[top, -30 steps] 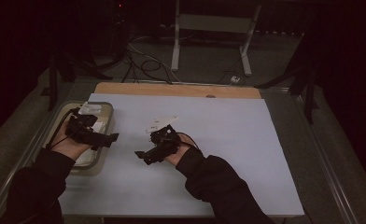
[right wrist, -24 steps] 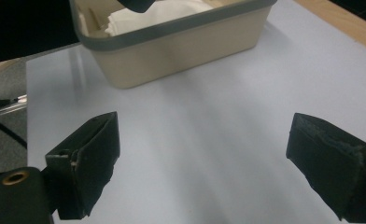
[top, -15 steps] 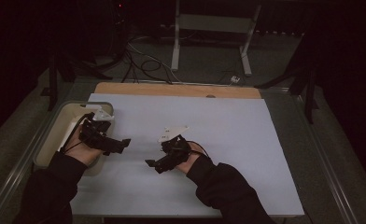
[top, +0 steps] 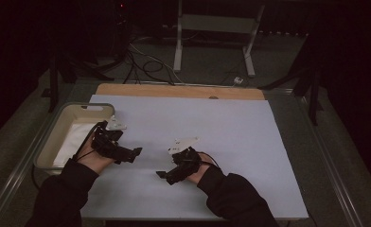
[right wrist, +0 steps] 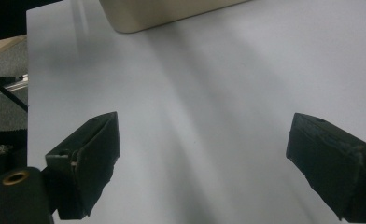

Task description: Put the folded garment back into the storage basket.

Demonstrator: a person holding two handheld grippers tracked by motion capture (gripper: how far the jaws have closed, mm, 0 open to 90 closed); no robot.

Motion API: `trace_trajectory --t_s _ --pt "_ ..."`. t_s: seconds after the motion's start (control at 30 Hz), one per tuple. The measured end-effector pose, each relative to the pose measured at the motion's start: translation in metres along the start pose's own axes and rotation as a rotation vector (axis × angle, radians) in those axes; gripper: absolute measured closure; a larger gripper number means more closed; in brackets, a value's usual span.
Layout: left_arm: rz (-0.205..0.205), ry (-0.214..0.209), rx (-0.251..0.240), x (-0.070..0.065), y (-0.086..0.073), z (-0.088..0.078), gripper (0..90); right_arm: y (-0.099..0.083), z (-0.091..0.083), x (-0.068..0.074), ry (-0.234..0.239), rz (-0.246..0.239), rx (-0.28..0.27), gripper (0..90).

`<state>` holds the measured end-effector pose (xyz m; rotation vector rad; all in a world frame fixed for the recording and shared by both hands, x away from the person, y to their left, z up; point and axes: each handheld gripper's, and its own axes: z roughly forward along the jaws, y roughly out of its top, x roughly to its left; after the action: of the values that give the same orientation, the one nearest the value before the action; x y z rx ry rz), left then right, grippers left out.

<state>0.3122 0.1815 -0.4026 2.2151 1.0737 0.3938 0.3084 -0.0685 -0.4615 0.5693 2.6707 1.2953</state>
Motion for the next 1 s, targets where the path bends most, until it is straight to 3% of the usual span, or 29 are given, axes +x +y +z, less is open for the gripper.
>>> trace_trajectory --t_s 0.07,0.13,0.4,0.87,1.0 --pt "0.012 -0.002 0.005 -0.003 -0.002 0.002 0.0 -0.002 -0.001 0.001 0.009 0.016 -0.001 9.8" --pt "0.012 -0.012 0.001 -0.005 -0.005 0.004 0.0 -0.006 -0.002 0.002 0.01 -0.004 -0.006 9.8" --pt "0.034 -0.008 0.005 -0.014 -0.019 0.013 0.0 -0.024 -0.009 0.002 0.025 0.04 0.004 9.8" --pt "0.067 -0.012 -0.013 -0.032 -0.042 0.026 0.0 -0.052 -0.021 -0.004 0.028 0.032 0.028 9.8" --pt "0.066 -0.031 -0.019 -0.034 -0.046 0.027 0.0 -0.057 -0.024 -0.006 0.035 0.018 0.03 9.8"
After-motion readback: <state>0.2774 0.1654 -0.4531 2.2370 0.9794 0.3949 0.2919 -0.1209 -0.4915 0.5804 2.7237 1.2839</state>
